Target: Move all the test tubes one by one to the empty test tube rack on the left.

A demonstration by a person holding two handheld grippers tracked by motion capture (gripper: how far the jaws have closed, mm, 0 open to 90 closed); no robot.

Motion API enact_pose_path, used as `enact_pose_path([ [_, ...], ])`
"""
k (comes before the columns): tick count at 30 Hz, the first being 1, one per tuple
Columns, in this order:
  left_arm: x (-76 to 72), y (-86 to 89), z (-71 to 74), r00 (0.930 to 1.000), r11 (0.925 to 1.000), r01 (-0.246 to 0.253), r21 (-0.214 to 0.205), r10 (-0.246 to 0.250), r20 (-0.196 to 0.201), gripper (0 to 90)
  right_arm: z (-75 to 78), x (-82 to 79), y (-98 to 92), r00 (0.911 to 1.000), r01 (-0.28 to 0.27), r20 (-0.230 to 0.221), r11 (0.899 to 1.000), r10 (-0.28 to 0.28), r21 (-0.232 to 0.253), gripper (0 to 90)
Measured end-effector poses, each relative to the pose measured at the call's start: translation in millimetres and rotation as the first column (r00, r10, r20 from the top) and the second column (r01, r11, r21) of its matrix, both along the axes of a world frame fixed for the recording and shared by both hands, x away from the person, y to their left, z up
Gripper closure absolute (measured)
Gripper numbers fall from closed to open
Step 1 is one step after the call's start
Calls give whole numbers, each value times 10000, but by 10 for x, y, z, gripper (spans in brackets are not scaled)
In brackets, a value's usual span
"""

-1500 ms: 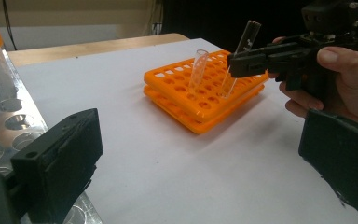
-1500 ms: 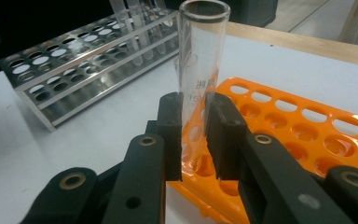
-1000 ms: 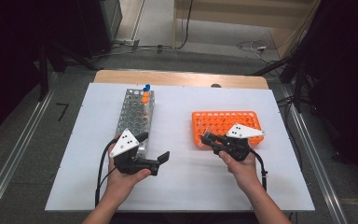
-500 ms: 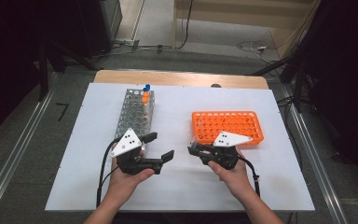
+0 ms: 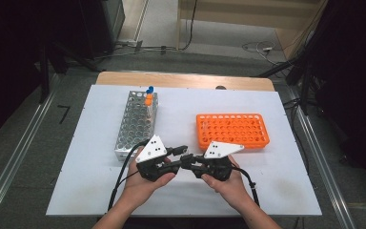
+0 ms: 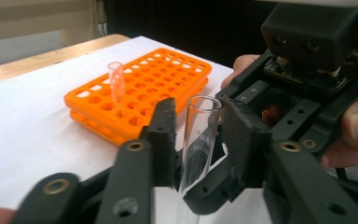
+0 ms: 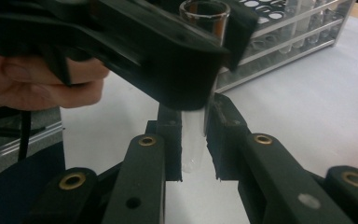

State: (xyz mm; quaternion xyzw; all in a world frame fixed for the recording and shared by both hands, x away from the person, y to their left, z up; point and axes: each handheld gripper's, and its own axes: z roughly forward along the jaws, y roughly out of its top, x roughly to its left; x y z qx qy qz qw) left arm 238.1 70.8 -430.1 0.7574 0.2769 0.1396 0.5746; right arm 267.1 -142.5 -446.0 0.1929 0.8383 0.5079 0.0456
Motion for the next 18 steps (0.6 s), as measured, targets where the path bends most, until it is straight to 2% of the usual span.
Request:
enact_pose_path([
  [1,2,-1,0,10000,10000,-23,31,22,40,744,3,-5,4,10000,-25,-12,10000,25,9,736],
  [4,17,22,19,10000,10000,29,48,-29,77,759,8,2,-2,10000,-38,-61,10000,38,70,733],
  [5,21,34,31,9998,9999,-71,87,70,166,760,10,3,-5,10000,-34,-18,9999,34,112,707],
  [8,65,126,80,9990,9992,-397,-103,400,212,760,15,29,-31,9999,-79,-81,9998,80,186,480],
  [11,145,272,141,9938,9941,-1067,-200,1073,291,761,12,78,-94,9999,58,-141,9997,-54,254,318],
  [14,246,438,210,9844,9849,-1701,-309,1713,412,761,10,144,-179,9995,230,-235,9989,-220,412,205],
  [18,407,650,282,9663,9677,-2479,-459,2504,600,761,-5,226,-288,9989,405,-250,9980,-393,491,75],
])
